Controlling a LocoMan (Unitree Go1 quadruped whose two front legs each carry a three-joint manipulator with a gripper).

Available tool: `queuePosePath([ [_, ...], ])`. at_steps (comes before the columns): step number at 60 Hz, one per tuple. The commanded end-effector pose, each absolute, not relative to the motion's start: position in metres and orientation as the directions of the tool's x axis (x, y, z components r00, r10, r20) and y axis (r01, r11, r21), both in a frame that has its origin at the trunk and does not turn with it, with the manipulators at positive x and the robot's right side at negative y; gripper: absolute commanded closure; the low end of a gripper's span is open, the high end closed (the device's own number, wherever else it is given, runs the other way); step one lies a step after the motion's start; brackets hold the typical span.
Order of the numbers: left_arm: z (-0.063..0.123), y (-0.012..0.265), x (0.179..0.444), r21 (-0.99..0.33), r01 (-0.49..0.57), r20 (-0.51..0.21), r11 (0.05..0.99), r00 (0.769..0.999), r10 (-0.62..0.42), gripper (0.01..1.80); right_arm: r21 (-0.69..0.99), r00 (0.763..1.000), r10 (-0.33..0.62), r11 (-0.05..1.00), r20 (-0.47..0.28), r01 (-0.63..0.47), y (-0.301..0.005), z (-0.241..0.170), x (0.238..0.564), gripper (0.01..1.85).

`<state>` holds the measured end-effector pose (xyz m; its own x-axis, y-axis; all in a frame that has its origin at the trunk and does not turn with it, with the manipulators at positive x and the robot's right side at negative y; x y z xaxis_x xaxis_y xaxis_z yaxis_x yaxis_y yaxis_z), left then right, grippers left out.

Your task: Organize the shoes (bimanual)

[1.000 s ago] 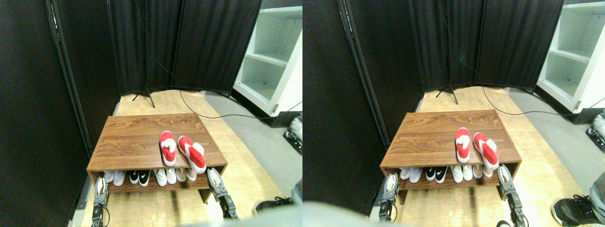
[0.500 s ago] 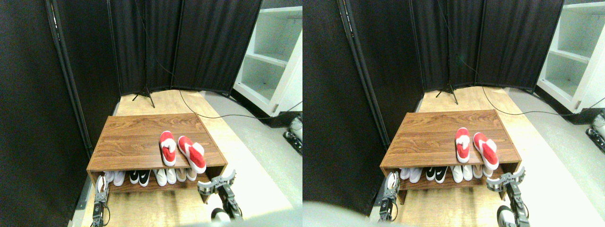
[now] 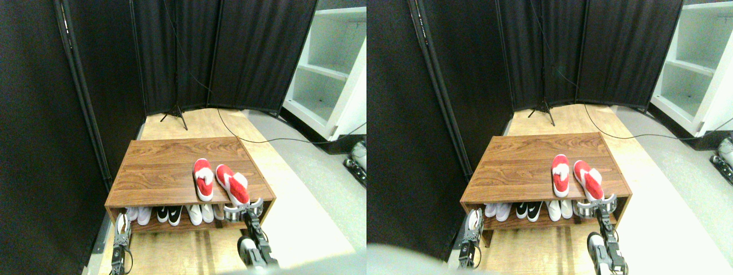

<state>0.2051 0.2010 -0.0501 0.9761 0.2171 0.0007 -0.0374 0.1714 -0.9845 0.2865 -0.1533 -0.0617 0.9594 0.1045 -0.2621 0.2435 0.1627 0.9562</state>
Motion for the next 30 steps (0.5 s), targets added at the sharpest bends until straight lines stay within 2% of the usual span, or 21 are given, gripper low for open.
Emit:
queuePosePath([
  [1, -0.041, 0.201, 0.207, -0.982, 0.005, 0.047, 0.191, 0.975, 0.217, 1.74, 0.962, 0.967, 0.109, 0.174, -0.231, 0.21, -0.15, -0.063, 0.297, 0.2],
  [30, -0.041, 0.206, 0.21, -0.978, 0.004, 0.051, 0.209, 0.974, 0.221, 1.73, 0.962, 0.96, 0.107, 0.119, -0.26, 0.248, -0.145, -0.074, 0.318, 0.26],
])
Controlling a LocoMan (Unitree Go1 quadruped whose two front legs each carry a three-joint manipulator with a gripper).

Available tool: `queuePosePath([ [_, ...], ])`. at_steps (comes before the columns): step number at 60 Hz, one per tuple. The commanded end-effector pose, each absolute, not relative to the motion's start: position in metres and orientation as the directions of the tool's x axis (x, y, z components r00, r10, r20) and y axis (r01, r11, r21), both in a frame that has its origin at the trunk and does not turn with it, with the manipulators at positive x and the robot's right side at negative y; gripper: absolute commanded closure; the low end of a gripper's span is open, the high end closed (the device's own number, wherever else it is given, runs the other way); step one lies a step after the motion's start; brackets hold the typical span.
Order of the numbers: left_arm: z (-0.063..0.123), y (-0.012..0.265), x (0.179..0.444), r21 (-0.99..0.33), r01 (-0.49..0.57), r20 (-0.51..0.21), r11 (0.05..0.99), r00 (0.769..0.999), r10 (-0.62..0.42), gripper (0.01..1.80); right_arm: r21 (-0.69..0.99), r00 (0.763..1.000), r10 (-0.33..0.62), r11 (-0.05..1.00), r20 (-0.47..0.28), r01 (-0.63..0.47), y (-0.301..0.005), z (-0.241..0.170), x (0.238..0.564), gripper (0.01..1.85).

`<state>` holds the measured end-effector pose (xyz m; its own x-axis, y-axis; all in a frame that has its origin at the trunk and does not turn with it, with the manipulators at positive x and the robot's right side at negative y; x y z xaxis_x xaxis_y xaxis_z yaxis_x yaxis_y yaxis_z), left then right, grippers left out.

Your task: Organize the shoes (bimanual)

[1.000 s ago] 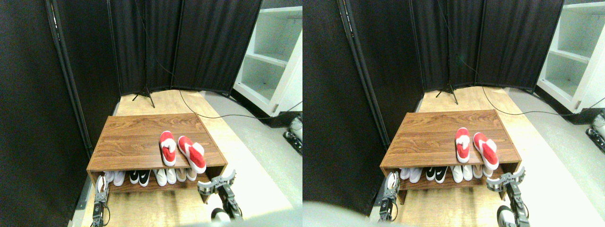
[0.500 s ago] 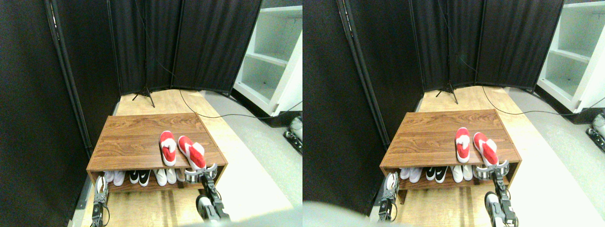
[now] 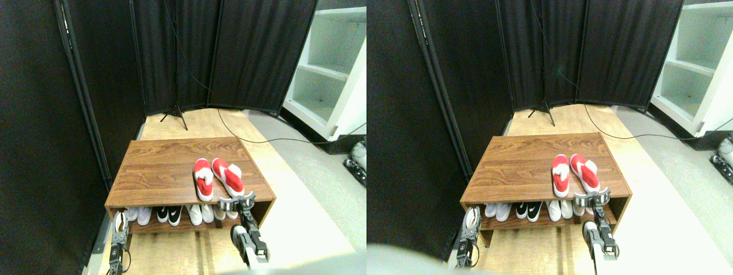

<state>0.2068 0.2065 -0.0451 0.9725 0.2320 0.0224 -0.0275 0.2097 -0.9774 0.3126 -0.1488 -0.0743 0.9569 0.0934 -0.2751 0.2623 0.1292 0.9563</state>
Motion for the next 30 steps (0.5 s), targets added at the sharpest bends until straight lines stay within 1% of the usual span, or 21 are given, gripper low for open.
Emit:
queuePosePath([
  [1, -0.042, 0.206, 0.21, -0.977, 0.004, 0.053, 0.212, 0.973, 0.225, 1.73, 0.961, 0.959, 0.105, 0.115, -0.264, 0.252, -0.144, -0.073, 0.317, 0.27],
  [12, -0.043, 0.207, 0.21, -0.98, 0.007, 0.052, 0.199, 0.973, 0.225, 1.72, 0.962, 0.958, 0.109, 0.098, -0.267, 0.256, -0.143, -0.074, 0.318, 0.28],
  [20, -0.043, 0.208, 0.21, -0.979, 0.008, 0.056, 0.202, 0.972, 0.229, 1.73, 0.964, 0.959, 0.125, 0.115, -0.255, 0.241, -0.142, -0.07, 0.312, 0.26],
  [24, -0.043, 0.208, 0.21, -0.979, 0.007, 0.054, 0.204, 0.972, 0.229, 1.73, 0.966, 0.963, 0.132, 0.143, -0.234, 0.215, -0.142, -0.065, 0.306, 0.24],
  [30, -0.044, 0.208, 0.21, -0.979, 0.003, 0.052, 0.204, 0.971, 0.234, 1.72, 0.971, 0.971, 0.136, 0.169, -0.195, 0.171, -0.146, -0.057, 0.294, 0.27],
])
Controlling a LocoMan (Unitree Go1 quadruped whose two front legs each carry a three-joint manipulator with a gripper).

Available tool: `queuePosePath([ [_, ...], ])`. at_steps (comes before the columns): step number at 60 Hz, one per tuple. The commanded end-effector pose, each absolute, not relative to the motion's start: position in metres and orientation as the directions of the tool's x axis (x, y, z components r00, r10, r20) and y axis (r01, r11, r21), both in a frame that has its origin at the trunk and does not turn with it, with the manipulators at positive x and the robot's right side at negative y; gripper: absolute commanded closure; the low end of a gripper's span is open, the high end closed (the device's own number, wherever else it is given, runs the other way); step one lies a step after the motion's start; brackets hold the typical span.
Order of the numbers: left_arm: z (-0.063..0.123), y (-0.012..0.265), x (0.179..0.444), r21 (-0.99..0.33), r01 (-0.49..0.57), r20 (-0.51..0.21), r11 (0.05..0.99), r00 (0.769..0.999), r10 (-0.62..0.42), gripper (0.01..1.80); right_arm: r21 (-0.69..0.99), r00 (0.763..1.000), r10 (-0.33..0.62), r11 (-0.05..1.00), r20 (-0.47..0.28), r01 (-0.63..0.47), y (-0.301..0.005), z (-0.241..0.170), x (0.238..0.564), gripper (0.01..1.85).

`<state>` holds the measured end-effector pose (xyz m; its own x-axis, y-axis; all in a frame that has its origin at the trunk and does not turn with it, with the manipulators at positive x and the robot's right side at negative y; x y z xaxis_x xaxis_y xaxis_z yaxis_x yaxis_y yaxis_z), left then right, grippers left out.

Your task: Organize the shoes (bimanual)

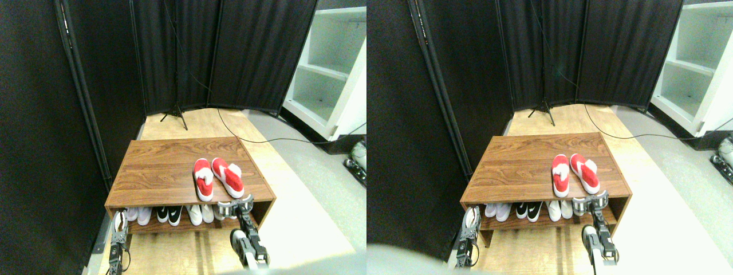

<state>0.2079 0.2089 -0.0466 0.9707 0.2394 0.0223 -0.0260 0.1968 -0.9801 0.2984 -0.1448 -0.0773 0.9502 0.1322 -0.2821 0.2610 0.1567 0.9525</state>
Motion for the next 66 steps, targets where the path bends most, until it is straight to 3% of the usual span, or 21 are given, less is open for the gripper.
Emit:
queuePosePath([
  [1, -0.044, 0.208, 0.21, -0.979, 0.004, 0.052, 0.204, 0.971, 0.233, 1.72, 0.971, 0.972, 0.137, 0.166, -0.193, 0.169, -0.147, -0.056, 0.292, 0.27],
  [17, -0.045, 0.207, 0.214, -0.981, 0.006, 0.051, 0.194, 0.973, 0.226, 1.73, 0.981, 0.99, 0.085, 0.168, -0.112, 0.096, -0.175, -0.03, 0.261, 0.41],
  [19, -0.046, 0.208, 0.215, -0.982, 0.006, 0.049, 0.19, 0.973, 0.223, 1.73, 0.984, 0.995, 0.051, 0.161, -0.087, 0.077, -0.183, -0.024, 0.257, 0.59],
  [20, -0.046, 0.208, 0.215, -0.982, 0.006, 0.049, 0.19, 0.973, 0.223, 1.73, 0.984, 0.995, 0.051, 0.161, -0.087, 0.077, -0.183, -0.024, 0.257, 0.59],
  [25, -0.046, 0.208, 0.218, -0.981, 0.004, 0.049, 0.194, 0.973, 0.226, 1.74, 0.969, 0.999, -0.007, 0.242, -0.045, 0.046, -0.199, -0.015, 0.251, 0.9],
  [27, -0.046, 0.207, 0.219, -0.982, 0.002, 0.046, 0.191, 0.972, 0.228, 1.73, 0.972, 0.999, -0.031, 0.232, -0.031, 0.038, -0.206, -0.011, 0.248, 1.1],
  [29, -0.046, 0.207, 0.219, -0.982, 0.002, 0.046, 0.19, 0.973, 0.228, 1.73, 0.973, 0.999, -0.04, 0.226, -0.031, 0.039, -0.208, -0.01, 0.247, 1.15],
  [36, -0.046, 0.206, 0.222, -0.981, 0.001, 0.047, 0.193, 0.971, 0.234, 1.73, 0.943, 0.987, -0.158, 0.332, 0.04, 0.015, -0.227, 0.001, 0.245, 1.62],
  [39, -0.046, 0.206, 0.223, -0.981, 0.001, 0.047, 0.195, 0.971, 0.234, 1.73, 0.945, 0.977, -0.21, 0.325, 0.042, 0.029, -0.232, 0.004, 0.248, 1.82],
  [48, -0.046, 0.206, 0.225, -0.982, 0.002, 0.046, 0.191, 0.973, 0.226, 1.75, 0.912, 0.962, -0.258, 0.41, 0.086, 0.028, -0.238, 0.005, 0.267, 1.85],
  [56, -0.047, 0.206, 0.225, -0.981, 0.001, 0.045, 0.195, 0.974, 0.223, 1.74, 0.9, 0.965, -0.245, 0.435, 0.097, 0.02, -0.242, 0.001, 0.291, 1.85],
  [60, -0.047, 0.207, 0.224, -0.981, 0.002, 0.047, 0.196, 0.973, 0.226, 1.74, 0.919, 0.967, -0.245, 0.393, 0.07, 0.033, -0.245, -0.002, 0.305, 1.85],
  [66, -0.047, 0.208, 0.223, -0.978, 0.004, 0.053, 0.206, 0.971, 0.234, 1.74, 0.894, 0.965, -0.254, 0.444, 0.066, 0.056, -0.25, -0.008, 0.327, 1.85],
])
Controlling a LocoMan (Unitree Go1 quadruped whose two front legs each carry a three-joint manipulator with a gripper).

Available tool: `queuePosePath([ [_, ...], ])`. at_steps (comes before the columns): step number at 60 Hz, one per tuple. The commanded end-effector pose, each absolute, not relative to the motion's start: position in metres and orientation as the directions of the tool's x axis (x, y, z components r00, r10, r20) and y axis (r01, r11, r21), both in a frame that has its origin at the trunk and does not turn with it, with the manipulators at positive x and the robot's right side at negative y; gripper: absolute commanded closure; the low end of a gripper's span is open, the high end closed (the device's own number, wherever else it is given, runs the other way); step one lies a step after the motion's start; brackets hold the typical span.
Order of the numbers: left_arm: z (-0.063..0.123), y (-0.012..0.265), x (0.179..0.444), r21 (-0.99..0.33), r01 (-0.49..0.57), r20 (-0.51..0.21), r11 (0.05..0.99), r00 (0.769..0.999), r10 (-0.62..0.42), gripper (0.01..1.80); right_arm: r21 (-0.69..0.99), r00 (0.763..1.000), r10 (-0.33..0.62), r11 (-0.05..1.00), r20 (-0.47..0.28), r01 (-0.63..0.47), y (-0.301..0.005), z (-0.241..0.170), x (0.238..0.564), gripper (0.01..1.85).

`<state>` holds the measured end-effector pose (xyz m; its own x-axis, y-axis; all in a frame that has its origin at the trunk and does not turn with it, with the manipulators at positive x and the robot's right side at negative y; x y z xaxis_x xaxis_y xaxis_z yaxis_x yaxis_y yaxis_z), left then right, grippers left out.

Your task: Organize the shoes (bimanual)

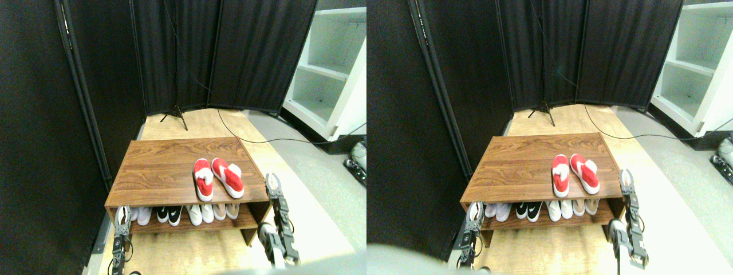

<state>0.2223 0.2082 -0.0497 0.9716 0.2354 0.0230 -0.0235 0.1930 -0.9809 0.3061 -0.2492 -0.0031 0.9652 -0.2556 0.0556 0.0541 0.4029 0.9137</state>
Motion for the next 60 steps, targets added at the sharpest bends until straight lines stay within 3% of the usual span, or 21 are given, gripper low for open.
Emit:
queuePosePath([
  [1, -0.047, 0.208, 0.222, -0.979, 0.005, 0.054, 0.206, 0.971, 0.235, 1.74, 0.888, 0.965, -0.254, 0.457, 0.067, 0.058, -0.251, -0.01, 0.332, 1.85],
  [4, -0.047, 0.208, 0.221, -0.978, 0.005, 0.055, 0.208, 0.97, 0.235, 1.74, 0.882, 0.964, -0.255, 0.467, 0.069, 0.061, -0.252, -0.013, 0.339, 1.85],
  [15, -0.046, 0.209, 0.216, -0.977, 0.011, 0.064, 0.215, 0.969, 0.239, 1.75, 0.954, 0.969, -0.247, 0.284, -0.024, 0.096, -0.253, -0.028, 0.368, 1.85],
  [26, -0.046, 0.208, 0.213, -0.975, 0.009, 0.064, 0.22, 0.968, 0.243, 1.74, 0.949, 0.963, -0.258, 0.275, -0.08, 0.153, -0.243, -0.034, 0.372, 1.85],
  [48, -0.046, 0.206, 0.213, -0.973, 0.01, 0.069, 0.229, 0.965, 0.252, 1.75, 0.91, 0.981, -0.148, 0.377, -0.127, 0.174, -0.204, -0.038, 0.368, 1.85],
  [60, -0.045, 0.206, 0.215, -0.972, 0.015, 0.075, 0.234, 0.965, 0.253, 1.75, 0.927, 0.984, -0.107, 0.334, -0.143, 0.171, -0.189, -0.044, 0.368, 1.85],
])
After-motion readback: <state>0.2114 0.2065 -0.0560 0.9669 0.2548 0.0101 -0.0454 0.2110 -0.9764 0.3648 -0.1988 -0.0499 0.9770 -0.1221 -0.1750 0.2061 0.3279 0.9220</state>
